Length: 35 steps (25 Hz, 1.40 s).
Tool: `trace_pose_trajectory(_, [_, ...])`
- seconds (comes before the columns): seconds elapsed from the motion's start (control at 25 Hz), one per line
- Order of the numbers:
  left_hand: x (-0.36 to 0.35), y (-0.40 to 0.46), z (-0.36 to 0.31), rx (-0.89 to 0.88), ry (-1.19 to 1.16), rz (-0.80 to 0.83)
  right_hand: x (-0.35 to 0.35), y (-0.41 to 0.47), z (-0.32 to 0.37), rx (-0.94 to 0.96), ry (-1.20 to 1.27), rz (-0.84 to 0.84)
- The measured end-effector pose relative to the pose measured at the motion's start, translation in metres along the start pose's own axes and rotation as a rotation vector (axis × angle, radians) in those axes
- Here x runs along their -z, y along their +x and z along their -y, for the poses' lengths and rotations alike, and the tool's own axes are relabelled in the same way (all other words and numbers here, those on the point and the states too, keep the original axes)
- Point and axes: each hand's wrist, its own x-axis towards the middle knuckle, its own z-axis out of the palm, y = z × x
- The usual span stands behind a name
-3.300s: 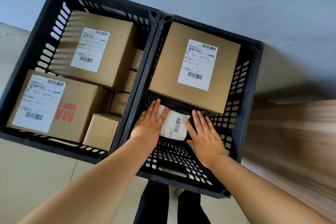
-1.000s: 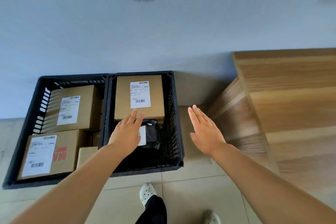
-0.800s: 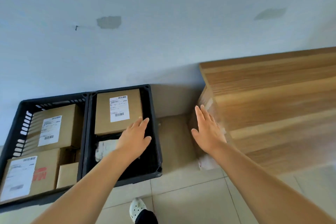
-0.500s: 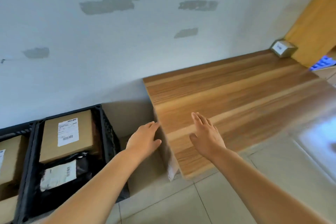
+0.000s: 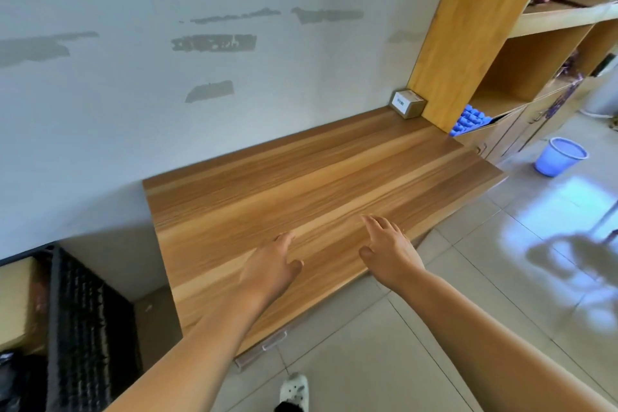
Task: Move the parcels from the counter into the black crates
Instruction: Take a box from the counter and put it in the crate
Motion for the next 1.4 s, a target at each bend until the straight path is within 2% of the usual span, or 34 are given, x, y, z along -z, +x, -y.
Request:
trace_pose_trajectory(0.28, [-0.013,0.106,-0.063,-0.011,-0.172,-0.088,0.051,0.087,-0.072,0.019,0.025,0.007])
trace_pose_trajectory(0.56, [-0.005,0.245,-0.119,0.039,-0.275,-0.108,0.121,0.217,-0.135,-0.026,-0.012,-0.016])
trace_pose_trajectory(1.04, [-0.022,0.402,-0.174,0.082,-0.136,-0.189,0.151,0.404,-0.253,-0.089,0.029,0.052])
trace_pose_trajectory(1.24, [-0.057,0.486,-0.225,0.185,-0.101,-0.190,0.173,0.515,-0.325,-0.081,0.028,0.074])
trace_pose_trajectory(1.4, [-0.079,0.560,-0.279,0.196,-0.088,-0.158,0.191,0.602,-0.379,-0.085,-0.063,0.062])
